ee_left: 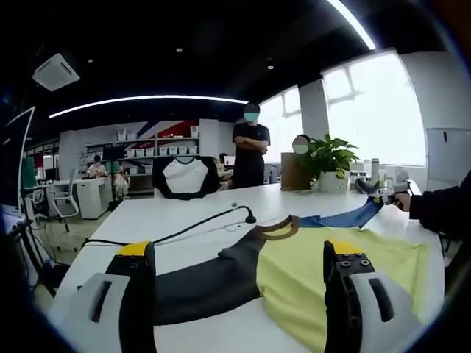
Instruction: Fold the garment on the visible template until the final outline fits inside the template.
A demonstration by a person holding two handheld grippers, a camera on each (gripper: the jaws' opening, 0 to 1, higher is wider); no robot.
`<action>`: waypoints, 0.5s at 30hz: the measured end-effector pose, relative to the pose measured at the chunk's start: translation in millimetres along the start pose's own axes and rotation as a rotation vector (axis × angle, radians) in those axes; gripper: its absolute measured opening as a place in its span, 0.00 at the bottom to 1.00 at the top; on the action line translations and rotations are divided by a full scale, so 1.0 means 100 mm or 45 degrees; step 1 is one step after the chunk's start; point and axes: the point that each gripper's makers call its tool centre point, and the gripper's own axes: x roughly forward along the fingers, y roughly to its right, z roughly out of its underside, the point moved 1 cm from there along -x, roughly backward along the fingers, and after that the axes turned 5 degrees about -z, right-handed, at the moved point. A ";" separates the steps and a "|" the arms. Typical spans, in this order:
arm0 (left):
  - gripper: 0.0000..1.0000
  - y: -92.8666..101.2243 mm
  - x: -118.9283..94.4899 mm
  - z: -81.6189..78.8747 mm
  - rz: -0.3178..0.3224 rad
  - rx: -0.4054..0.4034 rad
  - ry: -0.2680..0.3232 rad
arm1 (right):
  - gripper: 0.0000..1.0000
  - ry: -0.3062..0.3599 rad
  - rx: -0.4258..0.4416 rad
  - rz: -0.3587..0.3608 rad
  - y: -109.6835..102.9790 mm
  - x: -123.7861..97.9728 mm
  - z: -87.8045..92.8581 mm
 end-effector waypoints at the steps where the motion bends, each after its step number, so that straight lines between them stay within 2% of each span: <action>1: 1.00 0.01 -0.01 0.00 0.000 -0.001 -0.001 | 0.00 0.006 -0.007 -0.001 -0.02 -0.01 -0.04; 7: 1.00 0.05 -0.06 -0.02 0.008 -0.011 0.005 | 0.00 0.050 -0.027 -0.020 -0.09 -0.05 -0.24; 12: 1.00 0.06 -0.09 -0.02 0.009 -0.012 -0.001 | 0.00 0.113 -0.040 -0.058 -0.23 -0.13 -0.49; 15: 1.00 0.07 -0.11 -0.01 0.010 -0.015 -0.009 | 0.00 0.116 -0.051 -0.057 -0.30 -0.18 -0.59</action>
